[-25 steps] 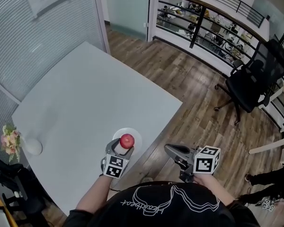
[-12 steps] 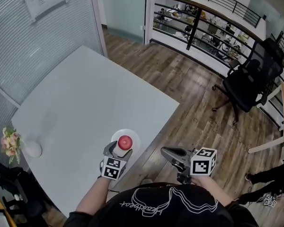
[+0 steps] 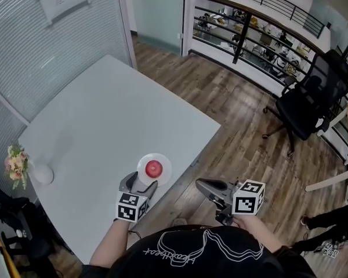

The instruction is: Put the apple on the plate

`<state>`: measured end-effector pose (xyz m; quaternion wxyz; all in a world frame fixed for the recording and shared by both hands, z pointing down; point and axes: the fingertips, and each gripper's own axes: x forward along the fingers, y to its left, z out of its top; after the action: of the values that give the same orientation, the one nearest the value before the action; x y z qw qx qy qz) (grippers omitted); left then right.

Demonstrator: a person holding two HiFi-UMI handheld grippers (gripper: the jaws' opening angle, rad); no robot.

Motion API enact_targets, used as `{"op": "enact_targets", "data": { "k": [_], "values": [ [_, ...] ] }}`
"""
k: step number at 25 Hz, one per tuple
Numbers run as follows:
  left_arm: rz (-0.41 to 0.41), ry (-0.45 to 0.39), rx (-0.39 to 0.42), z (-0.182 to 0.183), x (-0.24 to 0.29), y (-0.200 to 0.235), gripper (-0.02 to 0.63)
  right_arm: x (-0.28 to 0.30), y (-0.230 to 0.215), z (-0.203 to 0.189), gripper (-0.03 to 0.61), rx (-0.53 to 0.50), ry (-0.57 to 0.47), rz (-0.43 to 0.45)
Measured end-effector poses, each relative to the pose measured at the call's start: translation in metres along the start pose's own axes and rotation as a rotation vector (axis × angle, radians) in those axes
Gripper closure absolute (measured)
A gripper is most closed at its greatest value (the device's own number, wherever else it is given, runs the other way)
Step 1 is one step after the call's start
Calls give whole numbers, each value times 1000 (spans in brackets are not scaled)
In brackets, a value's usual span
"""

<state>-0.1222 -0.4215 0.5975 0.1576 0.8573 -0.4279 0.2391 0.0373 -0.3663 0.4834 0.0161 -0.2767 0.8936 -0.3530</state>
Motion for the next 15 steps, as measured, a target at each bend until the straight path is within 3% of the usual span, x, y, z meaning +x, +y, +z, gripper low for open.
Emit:
{"op": "enact_targets", "data": {
  "k": [4, 8, 15],
  "values": [
    [-91, -38, -50, 29, -34, -33, 279, -5, 25, 1, 569, -16, -9, 62],
    [-185, -119, -103, 64, -74, -73, 279, -14, 59, 7, 569, -113, -10, 114],
    [-235, -266, -108, 118, -139, -135, 305, -42, 90, 7, 569, -263, -2, 121]
  ]
}}
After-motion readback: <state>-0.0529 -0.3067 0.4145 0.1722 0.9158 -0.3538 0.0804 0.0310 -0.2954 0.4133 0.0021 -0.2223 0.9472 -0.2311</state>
